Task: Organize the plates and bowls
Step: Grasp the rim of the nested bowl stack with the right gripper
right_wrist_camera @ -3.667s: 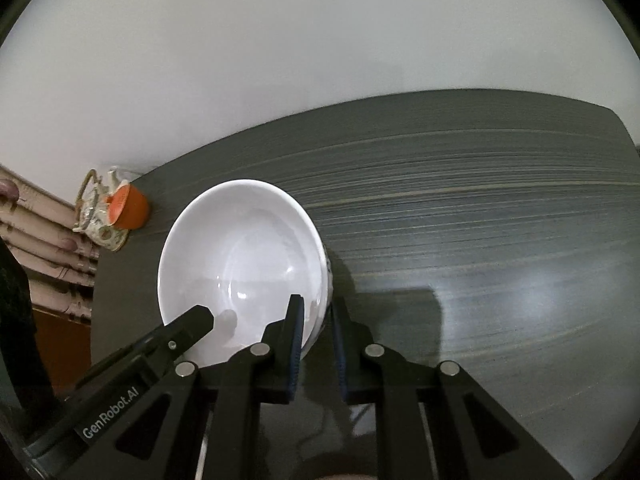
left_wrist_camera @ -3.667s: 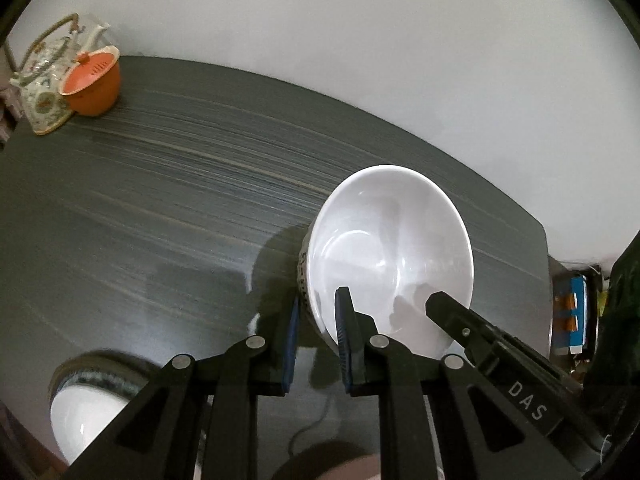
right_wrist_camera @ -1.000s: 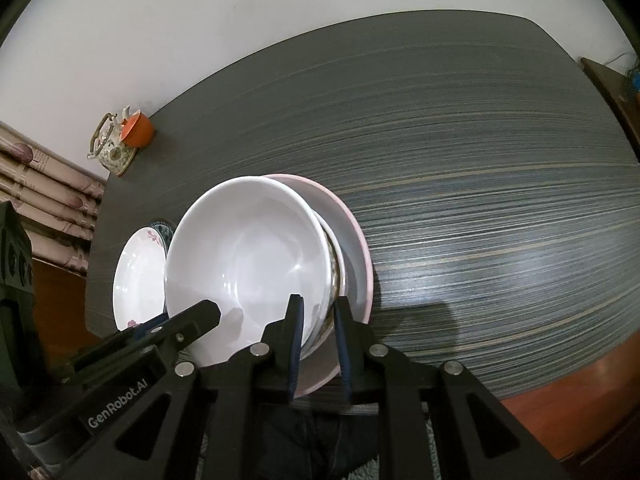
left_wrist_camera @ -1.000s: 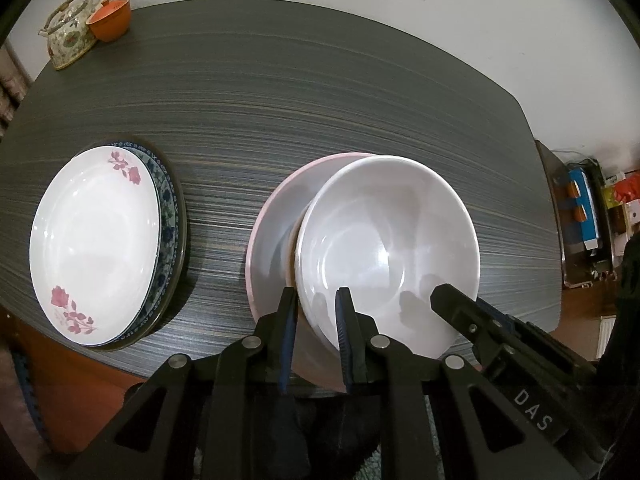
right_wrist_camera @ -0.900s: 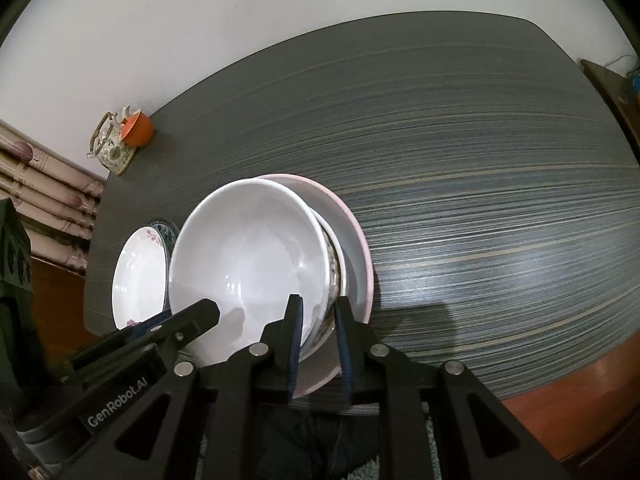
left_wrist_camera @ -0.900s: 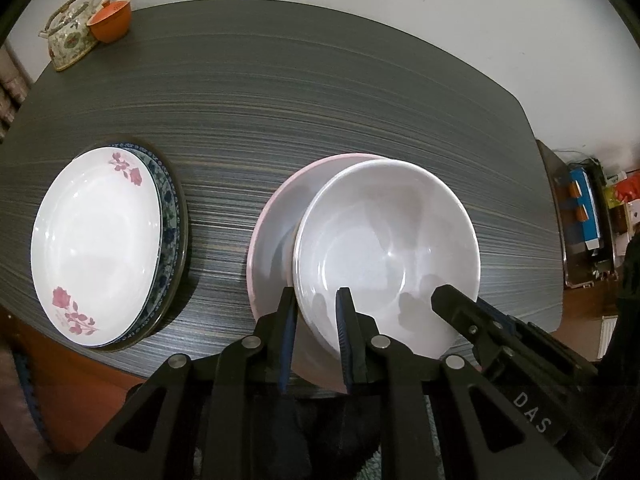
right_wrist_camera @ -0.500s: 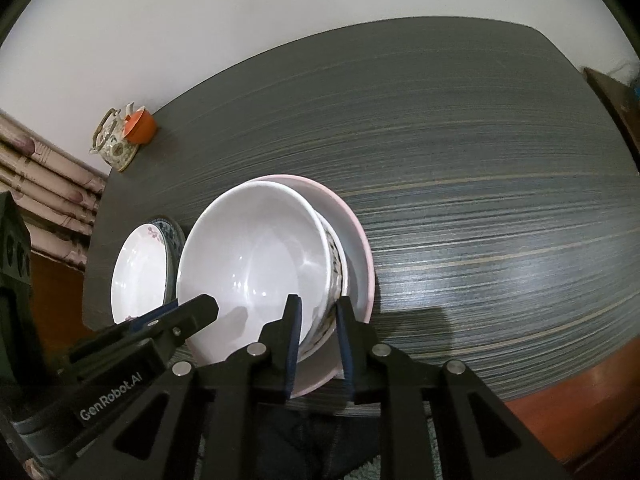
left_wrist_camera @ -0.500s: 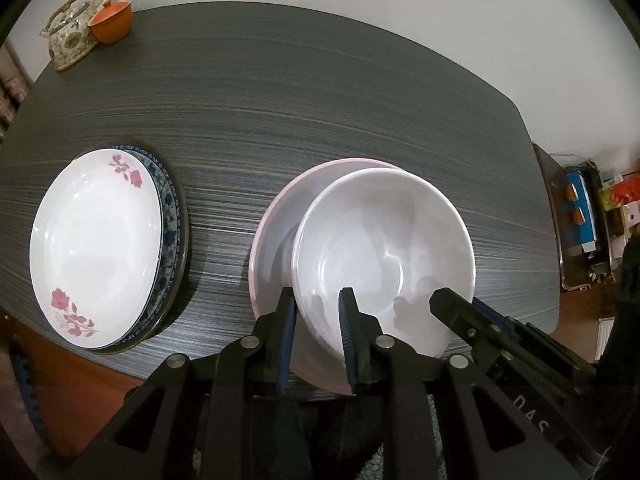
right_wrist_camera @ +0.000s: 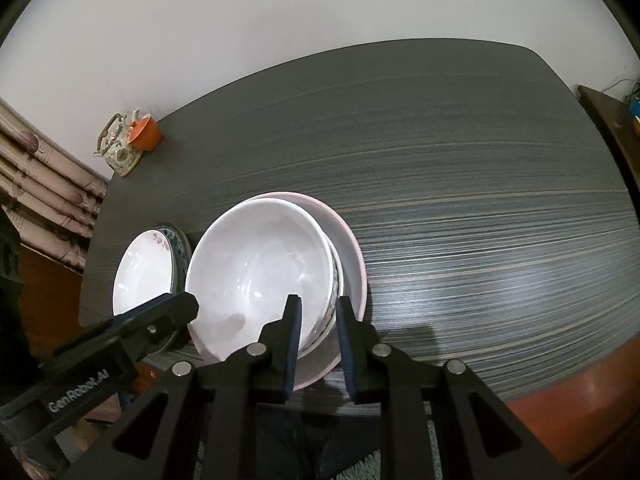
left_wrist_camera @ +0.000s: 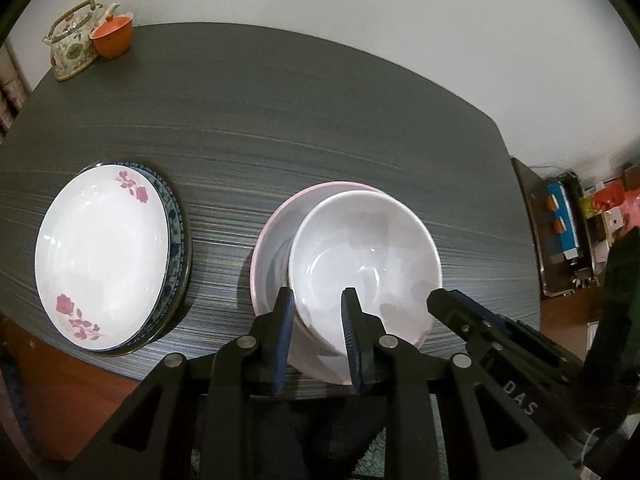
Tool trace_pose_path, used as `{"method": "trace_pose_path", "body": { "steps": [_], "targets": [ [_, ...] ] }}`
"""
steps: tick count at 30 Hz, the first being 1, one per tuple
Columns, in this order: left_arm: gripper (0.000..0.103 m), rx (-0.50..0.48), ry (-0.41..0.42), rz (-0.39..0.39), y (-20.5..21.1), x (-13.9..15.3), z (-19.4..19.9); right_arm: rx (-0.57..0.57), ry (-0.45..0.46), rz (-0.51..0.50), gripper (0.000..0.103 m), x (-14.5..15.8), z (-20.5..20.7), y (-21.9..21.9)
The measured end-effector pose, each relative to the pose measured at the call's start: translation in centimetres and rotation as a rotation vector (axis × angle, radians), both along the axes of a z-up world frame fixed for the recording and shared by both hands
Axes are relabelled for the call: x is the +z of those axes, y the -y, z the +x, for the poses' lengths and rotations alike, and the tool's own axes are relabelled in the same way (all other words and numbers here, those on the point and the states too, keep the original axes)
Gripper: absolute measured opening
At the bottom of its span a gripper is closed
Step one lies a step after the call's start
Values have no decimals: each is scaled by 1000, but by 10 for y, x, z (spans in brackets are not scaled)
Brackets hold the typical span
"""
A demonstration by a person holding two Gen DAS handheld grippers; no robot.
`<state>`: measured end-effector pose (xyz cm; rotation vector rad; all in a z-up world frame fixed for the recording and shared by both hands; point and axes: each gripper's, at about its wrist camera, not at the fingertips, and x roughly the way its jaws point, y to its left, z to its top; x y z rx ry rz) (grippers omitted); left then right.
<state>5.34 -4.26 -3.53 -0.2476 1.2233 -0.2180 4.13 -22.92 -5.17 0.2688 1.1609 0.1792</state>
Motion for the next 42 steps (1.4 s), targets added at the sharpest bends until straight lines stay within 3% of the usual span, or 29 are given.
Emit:
{"method": "trace_pose_path", "body": {
  "steps": [19, 28, 42],
  "targets": [
    [25, 89, 13, -41, -47, 5, -12, -62, 29, 28, 20, 18, -16, 28],
    [25, 107, -67, -114, -56, -14, -8, -80, -41, 89, 20, -2, -8, 38],
    [25, 131, -105, -106, -59, -30, -1, -56, -101, 59, 20, -28, 7, 28]
  ]
}}
